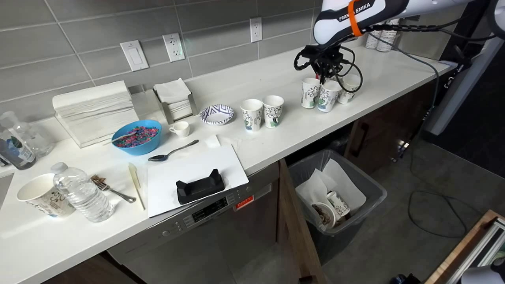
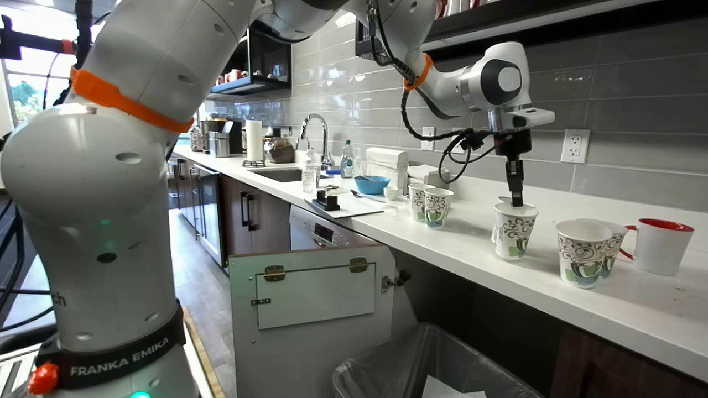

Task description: Unstack both stacked cups

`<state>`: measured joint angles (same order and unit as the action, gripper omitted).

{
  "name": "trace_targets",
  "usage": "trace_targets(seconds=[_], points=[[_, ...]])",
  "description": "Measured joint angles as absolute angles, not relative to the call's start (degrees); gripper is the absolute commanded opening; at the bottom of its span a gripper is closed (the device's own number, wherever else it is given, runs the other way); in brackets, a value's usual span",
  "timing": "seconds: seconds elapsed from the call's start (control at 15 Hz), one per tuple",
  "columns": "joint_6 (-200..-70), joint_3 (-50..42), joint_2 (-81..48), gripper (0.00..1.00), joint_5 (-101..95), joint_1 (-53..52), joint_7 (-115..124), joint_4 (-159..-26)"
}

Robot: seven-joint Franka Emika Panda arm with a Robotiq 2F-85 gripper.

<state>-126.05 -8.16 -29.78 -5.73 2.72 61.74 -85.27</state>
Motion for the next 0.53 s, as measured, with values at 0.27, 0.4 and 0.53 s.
trace_targets(seconds=[0.27,0.4,0.53], points=[[-126.05,-8.15,-30.41,0.67,-5.73,2.65,61.49,-84.74],[-126.05,-8.15,-30.55,0.83,-5.73,2.61,61.48,-84.51],[-126.05,-8.16,-30.56,0.96,-5.73,2.55,61.48,-84.23]])
